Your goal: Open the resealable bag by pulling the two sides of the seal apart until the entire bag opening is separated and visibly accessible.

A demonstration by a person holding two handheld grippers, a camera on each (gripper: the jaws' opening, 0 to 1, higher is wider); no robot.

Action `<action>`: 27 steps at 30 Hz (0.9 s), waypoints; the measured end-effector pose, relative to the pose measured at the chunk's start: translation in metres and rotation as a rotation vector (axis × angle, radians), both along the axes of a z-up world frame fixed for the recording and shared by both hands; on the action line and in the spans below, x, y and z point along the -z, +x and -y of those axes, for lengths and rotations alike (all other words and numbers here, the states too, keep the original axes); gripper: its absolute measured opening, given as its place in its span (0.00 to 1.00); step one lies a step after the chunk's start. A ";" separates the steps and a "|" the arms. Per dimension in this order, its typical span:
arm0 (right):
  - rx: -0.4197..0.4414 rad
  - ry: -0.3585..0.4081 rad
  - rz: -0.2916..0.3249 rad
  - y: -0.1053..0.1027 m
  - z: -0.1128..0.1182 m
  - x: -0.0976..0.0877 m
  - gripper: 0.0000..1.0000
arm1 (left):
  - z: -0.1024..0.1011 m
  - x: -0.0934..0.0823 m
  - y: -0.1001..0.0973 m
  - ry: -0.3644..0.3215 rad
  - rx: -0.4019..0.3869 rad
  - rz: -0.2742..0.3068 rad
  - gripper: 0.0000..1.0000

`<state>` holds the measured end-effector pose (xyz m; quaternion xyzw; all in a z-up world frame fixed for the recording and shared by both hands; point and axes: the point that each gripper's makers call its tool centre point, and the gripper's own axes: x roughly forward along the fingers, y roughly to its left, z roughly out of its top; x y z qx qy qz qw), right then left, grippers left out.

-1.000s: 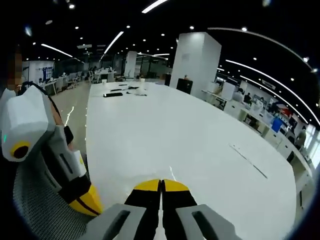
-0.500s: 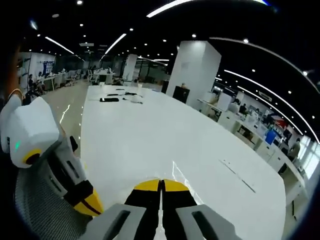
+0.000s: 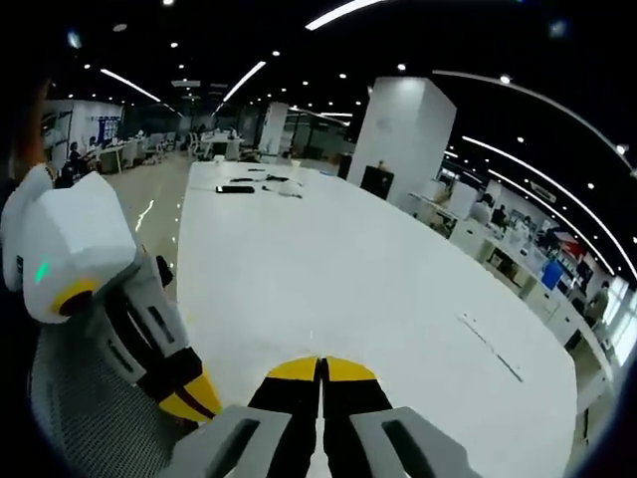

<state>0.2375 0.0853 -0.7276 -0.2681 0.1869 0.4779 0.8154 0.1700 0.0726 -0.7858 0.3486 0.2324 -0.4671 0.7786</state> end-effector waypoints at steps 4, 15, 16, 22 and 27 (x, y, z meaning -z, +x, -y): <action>-0.018 -0.034 -0.011 -0.010 -0.003 0.021 0.00 | -0.003 0.004 0.000 -0.015 -0.021 -0.034 0.00; 0.012 -0.078 -0.050 -0.008 -0.004 0.052 0.00 | -0.021 0.007 0.012 -0.050 -0.148 -0.061 0.14; 0.011 -0.083 -0.051 -0.007 -0.004 0.053 0.00 | -0.021 0.004 0.013 -0.063 -0.152 -0.053 0.16; -0.020 -0.143 -0.006 0.003 -0.007 0.056 0.00 | -0.022 -0.006 0.015 -0.128 -0.199 -0.033 0.21; -0.079 -0.198 0.039 0.016 -0.007 0.062 0.00 | -0.031 -0.005 0.018 -0.148 -0.240 -0.074 0.30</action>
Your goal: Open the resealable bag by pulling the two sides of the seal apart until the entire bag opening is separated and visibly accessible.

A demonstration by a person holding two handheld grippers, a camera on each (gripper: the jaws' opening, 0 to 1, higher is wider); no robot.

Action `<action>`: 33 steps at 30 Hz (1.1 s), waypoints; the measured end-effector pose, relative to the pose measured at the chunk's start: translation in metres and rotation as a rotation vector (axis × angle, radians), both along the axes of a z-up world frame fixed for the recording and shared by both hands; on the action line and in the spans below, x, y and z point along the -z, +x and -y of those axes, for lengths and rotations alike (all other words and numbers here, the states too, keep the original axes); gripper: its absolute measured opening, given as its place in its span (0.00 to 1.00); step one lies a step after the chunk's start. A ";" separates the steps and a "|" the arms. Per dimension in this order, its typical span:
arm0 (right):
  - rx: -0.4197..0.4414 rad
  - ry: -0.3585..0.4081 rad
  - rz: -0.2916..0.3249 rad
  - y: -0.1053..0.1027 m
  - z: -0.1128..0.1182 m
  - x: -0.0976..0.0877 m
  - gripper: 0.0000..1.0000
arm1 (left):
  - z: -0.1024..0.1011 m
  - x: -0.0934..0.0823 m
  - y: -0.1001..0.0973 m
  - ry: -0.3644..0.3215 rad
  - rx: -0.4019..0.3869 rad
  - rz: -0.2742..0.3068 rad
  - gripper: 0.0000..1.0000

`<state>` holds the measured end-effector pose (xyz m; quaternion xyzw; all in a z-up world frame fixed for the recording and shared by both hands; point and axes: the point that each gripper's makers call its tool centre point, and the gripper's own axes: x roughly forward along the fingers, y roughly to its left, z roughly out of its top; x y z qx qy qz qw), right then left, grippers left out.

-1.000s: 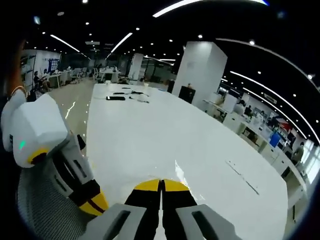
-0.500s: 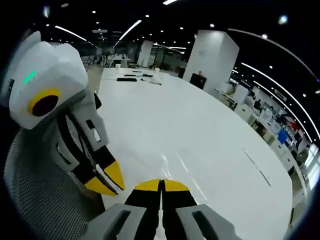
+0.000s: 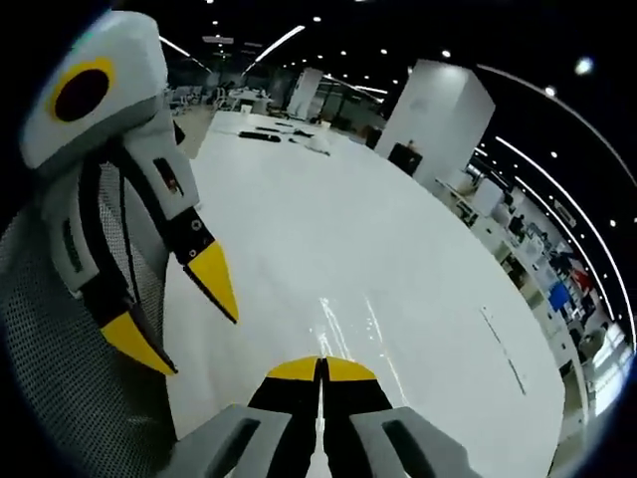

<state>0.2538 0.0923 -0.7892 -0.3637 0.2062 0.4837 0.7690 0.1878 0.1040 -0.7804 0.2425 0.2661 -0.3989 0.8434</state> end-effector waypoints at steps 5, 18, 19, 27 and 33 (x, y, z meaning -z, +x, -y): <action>-0.031 -0.034 0.027 0.014 0.003 0.001 0.00 | -0.008 -0.007 0.007 -0.035 -0.025 0.016 0.41; -0.050 -0.112 0.045 0.049 0.012 0.020 0.00 | -0.020 -0.025 0.023 -0.142 -0.106 0.043 0.58; -0.052 -0.117 0.045 0.050 0.012 0.021 0.00 | -0.020 -0.027 0.023 -0.154 -0.107 0.045 0.55; -0.050 -0.143 0.037 0.056 0.017 0.029 0.00 | -0.022 -0.024 0.026 -0.176 -0.122 0.028 0.79; -0.056 -0.149 0.030 0.049 0.018 0.035 0.00 | -0.024 -0.021 0.027 -0.181 -0.138 0.010 0.78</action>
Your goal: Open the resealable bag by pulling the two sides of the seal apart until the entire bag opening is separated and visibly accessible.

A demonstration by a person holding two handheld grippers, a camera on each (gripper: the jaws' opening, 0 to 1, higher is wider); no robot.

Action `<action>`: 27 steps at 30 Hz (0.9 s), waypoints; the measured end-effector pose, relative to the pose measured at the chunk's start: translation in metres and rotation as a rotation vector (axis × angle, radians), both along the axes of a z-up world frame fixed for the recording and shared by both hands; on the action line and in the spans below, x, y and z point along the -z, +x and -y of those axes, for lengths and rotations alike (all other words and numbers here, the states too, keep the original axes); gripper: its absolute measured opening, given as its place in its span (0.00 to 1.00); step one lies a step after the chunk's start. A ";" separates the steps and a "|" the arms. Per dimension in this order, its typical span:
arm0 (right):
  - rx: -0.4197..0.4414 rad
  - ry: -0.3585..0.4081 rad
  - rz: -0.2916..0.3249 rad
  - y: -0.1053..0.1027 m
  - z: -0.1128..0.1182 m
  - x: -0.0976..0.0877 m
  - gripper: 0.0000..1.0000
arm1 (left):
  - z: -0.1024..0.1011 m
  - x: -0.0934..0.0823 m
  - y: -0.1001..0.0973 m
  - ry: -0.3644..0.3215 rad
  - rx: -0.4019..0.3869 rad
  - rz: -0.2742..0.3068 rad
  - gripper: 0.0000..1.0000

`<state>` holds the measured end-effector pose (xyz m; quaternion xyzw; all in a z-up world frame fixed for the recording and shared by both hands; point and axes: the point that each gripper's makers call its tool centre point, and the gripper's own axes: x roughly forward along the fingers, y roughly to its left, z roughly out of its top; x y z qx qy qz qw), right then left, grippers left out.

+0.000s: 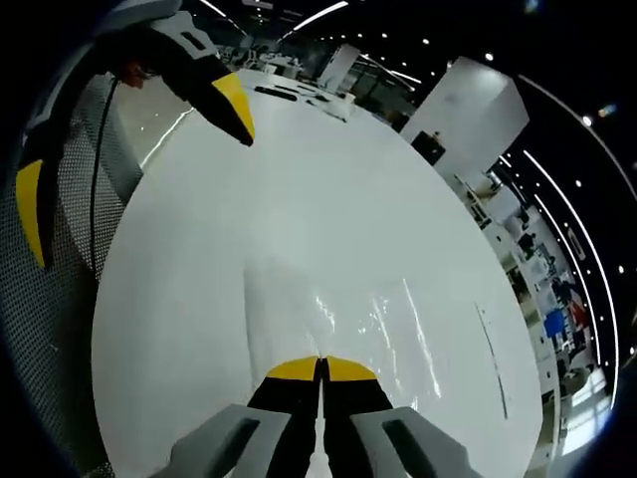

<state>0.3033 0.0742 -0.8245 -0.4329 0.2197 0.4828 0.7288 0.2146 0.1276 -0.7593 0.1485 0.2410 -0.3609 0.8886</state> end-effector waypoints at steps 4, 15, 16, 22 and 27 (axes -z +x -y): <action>0.016 -0.003 -0.016 -0.005 0.002 0.004 0.00 | -0.002 0.000 0.000 0.001 -0.006 -0.001 0.78; 0.123 0.113 -0.126 -0.028 0.010 0.002 0.08 | -0.004 -0.001 0.000 0.004 -0.009 0.000 0.79; 0.134 0.125 -0.129 -0.029 0.011 0.000 0.09 | -0.004 -0.001 0.000 0.004 -0.010 0.000 0.80; 0.248 0.240 -0.156 -0.036 0.029 -0.017 0.29 | -0.013 -0.002 0.003 0.004 -0.027 0.004 0.85; 0.346 0.324 -0.161 -0.045 0.044 -0.030 0.40 | -0.025 -0.007 0.011 -0.059 -0.106 0.018 0.94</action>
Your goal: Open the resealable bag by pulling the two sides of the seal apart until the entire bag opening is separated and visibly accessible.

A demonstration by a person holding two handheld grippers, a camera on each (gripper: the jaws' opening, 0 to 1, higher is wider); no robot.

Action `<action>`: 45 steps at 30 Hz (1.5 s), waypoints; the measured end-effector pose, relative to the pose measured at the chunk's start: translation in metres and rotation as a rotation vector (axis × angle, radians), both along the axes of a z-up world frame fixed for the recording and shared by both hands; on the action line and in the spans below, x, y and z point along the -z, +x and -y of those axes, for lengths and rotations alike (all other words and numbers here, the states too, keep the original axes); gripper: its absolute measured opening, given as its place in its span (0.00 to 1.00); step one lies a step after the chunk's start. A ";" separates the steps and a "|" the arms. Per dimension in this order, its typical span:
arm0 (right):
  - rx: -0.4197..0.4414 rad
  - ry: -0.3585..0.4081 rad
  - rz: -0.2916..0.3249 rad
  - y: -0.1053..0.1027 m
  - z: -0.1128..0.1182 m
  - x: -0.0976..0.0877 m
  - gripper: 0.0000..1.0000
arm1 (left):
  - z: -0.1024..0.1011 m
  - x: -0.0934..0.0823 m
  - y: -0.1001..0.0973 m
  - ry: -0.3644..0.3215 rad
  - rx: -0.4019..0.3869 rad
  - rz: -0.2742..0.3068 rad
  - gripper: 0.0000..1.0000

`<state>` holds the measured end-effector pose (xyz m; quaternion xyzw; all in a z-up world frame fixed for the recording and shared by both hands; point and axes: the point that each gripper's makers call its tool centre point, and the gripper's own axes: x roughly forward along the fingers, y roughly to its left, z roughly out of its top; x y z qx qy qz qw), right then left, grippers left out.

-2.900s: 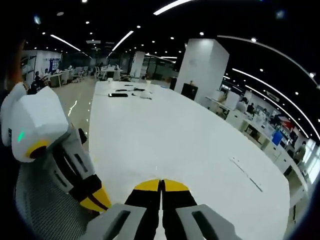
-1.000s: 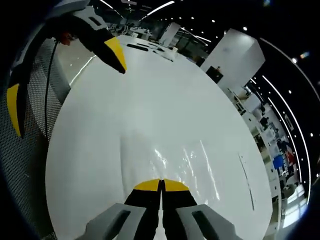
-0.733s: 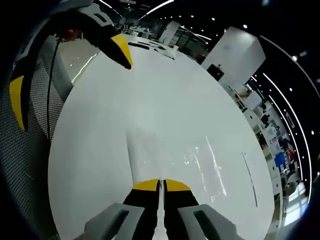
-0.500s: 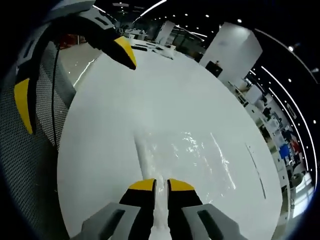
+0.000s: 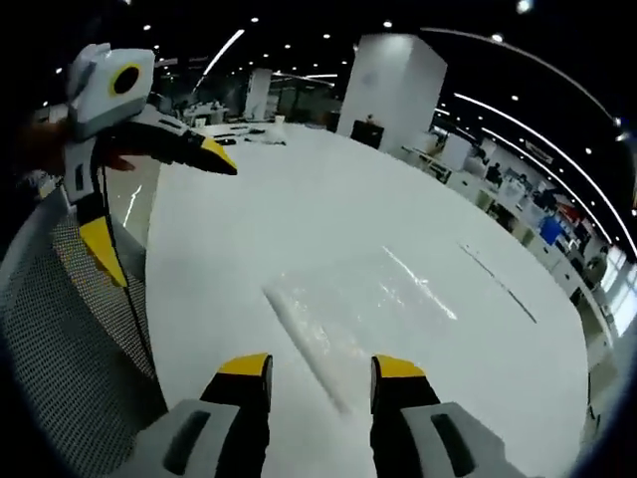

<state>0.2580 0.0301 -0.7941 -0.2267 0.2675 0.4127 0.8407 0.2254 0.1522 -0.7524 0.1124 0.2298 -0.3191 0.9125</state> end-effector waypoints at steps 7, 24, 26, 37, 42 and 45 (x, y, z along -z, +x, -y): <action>0.192 0.147 -0.020 -0.008 0.029 -0.020 0.53 | -0.006 -0.011 0.001 -0.091 -0.039 0.011 0.99; 0.334 0.279 0.035 -0.003 0.047 -0.043 0.96 | -0.008 -0.018 0.002 -0.135 -0.043 0.030 0.99; 0.322 0.296 0.035 -0.004 0.043 -0.044 0.99 | -0.009 -0.016 0.003 -0.133 -0.041 0.016 0.99; 0.296 0.313 -0.022 -0.014 0.036 -0.033 0.99 | -0.018 -0.009 0.007 -0.152 -0.090 -0.026 0.99; 0.297 0.295 -0.033 -0.016 0.037 -0.029 0.98 | -0.019 -0.011 0.007 -0.164 -0.097 -0.019 0.99; 0.299 0.301 -0.032 -0.015 0.038 -0.029 0.98 | -0.018 -0.011 0.006 -0.167 -0.098 -0.017 0.99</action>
